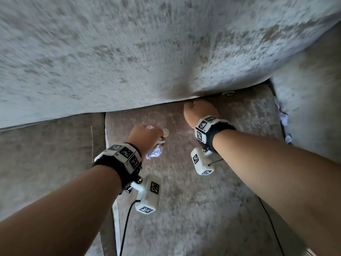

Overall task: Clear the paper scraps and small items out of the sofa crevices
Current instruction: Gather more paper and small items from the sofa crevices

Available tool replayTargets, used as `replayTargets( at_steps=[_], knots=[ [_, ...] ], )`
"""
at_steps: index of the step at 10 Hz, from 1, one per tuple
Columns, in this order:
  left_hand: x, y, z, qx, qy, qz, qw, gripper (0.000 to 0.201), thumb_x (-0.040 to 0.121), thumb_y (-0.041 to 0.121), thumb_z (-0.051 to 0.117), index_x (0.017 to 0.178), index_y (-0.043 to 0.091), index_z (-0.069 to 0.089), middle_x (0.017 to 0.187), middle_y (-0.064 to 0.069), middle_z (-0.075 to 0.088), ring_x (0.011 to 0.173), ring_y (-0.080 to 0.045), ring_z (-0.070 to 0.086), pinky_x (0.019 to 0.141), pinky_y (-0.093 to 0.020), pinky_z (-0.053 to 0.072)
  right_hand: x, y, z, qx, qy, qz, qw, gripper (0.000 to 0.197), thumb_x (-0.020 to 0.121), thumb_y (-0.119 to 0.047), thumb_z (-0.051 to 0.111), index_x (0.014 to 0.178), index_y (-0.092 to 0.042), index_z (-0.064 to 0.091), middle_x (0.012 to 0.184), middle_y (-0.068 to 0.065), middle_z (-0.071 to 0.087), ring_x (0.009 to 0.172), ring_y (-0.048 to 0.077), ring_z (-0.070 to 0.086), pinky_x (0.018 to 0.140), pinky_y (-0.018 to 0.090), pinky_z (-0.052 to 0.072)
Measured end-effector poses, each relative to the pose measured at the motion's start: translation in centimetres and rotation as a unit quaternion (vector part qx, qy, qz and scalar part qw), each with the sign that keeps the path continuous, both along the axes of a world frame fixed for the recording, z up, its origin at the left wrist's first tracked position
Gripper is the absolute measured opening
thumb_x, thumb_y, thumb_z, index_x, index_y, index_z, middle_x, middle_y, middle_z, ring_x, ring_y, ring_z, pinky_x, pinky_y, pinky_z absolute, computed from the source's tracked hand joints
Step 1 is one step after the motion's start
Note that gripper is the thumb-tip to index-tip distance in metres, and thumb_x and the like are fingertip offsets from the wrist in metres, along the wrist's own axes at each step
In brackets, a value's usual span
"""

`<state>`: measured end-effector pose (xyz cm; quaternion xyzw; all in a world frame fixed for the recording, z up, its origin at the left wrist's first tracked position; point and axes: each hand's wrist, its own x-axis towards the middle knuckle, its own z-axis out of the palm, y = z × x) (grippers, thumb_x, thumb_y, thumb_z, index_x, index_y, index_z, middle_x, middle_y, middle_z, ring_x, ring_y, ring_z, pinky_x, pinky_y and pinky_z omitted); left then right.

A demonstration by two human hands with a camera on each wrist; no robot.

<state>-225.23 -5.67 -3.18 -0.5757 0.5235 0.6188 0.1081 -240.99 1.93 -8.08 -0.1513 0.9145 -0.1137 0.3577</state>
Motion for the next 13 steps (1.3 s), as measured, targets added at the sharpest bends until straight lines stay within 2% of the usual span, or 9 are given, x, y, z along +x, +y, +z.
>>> replayTargets(
  at_steps=[1,2,3,5,8,9,10,11,13],
  knots=[
    [0.1,0.7,0.6,0.009,0.001,-0.018,1.0,0.014,0.06,0.022,0.067,0.047,0.018,0.067,0.059,-0.007,0.068,0.065,-0.026,0.065,0.071,-0.039,0.054,0.5,3.2,0.8,0.009,-0.058,-0.057,0.997,0.054,0.095,-0.038,0.028,0.096,-0.004,0.069,0.108,0.019,0.069,0.101,0.035,0.065,0.093,0.039,0.049],
    [0.0,1.8,0.8,0.018,-0.001,-0.033,0.999,0.018,0.071,0.014,0.068,0.053,0.015,0.07,0.062,-0.009,0.069,0.066,-0.028,0.068,0.071,-0.04,0.056,1.1,7.1,1.4,0.001,-0.114,-0.137,0.984,0.041,0.083,-0.036,0.036,0.073,-0.004,0.059,0.085,0.019,0.071,0.082,0.033,0.069,0.078,0.04,0.057],
    [-0.7,3.4,1.3,0.03,0.0,-0.031,0.999,0.008,0.075,0.007,0.065,0.068,0.005,0.069,0.065,-0.014,0.068,0.067,-0.029,0.068,0.071,-0.041,0.055,1.0,11.1,2.6,0.006,-0.132,-0.174,0.976,0.033,0.091,-0.019,0.042,0.06,-0.01,0.041,0.089,0.014,0.07,0.083,0.025,0.066,0.064,0.029,0.046],
    [-3.1,7.6,2.3,0.053,0.025,-0.038,0.998,0.011,0.075,0.003,0.062,0.066,0.003,0.068,0.065,-0.015,0.065,0.063,-0.028,0.063,0.071,-0.043,0.052,0.0,16.9,4.2,-0.062,-0.134,-0.25,0.957,0.03,0.097,-0.03,0.046,0.068,-0.026,0.04,0.116,0.023,0.064,0.086,0.03,0.062,0.078,0.043,0.057],
    [-6.2,11.9,2.4,0.028,0.018,-0.03,0.999,0.011,0.081,0.0,0.059,0.072,-0.002,0.066,0.067,-0.017,0.064,0.05,-0.023,0.062,0.061,-0.034,0.052,-3.4,20.9,4.9,-0.119,-0.297,-0.308,0.896,0.031,0.1,-0.01,0.042,0.125,-0.004,0.059,0.132,0.014,0.059,0.084,0.017,0.059,0.049,0.021,0.047],
    [-7.3,12.9,3.0,0.026,0.013,-0.002,1.0,0.011,0.083,-0.002,0.057,0.074,-0.003,0.063,0.06,-0.014,0.062,0.042,-0.019,0.06,0.049,-0.026,0.049,-5.6,21.4,4.9,-0.129,-0.283,-0.276,0.91,0.037,0.1,-0.003,0.032,0.125,-0.002,0.06,0.119,0.02,0.065,0.048,0.005,0.056,0.034,0.013,0.034],
    [-7.9,13.3,2.7,0.019,0.019,0.031,0.999,0.012,0.084,-0.002,0.054,0.074,-0.003,0.061,0.059,-0.016,0.061,0.038,-0.019,0.058,0.037,-0.022,0.042,-6.8,20.0,4.4,-0.139,-0.218,-0.228,0.939,0.039,0.099,-0.004,0.033,0.12,-0.002,0.067,0.054,0.001,0.061,0.024,0.004,0.038,0.031,0.016,0.027],
    [-7.7,12.6,1.8,0.001,0.029,0.069,0.997,0.012,0.083,-0.001,0.056,0.075,0.0,0.064,0.067,-0.017,0.066,0.049,-0.021,0.064,0.05,-0.029,0.05,-7.6,16.6,3.6,-0.128,-0.095,-0.157,0.975,0.032,0.096,-0.03,0.051,0.097,-0.013,0.077,0.048,-0.006,0.063,0.042,0.011,0.055,0.047,0.021,0.039],
    [-7.2,10.4,0.1,-0.004,0.044,0.084,0.995,0.02,0.08,-0.003,0.058,0.063,0.006,0.065,0.063,-0.013,0.068,0.054,-0.025,0.064,0.058,-0.032,0.051,-10.1,9.7,0.8,-0.12,0.004,-0.075,0.99,0.04,0.088,-0.048,0.059,0.091,-0.009,0.066,0.091,0.007,0.068,0.089,0.026,0.061,0.074,0.023,0.037]
  ],
)
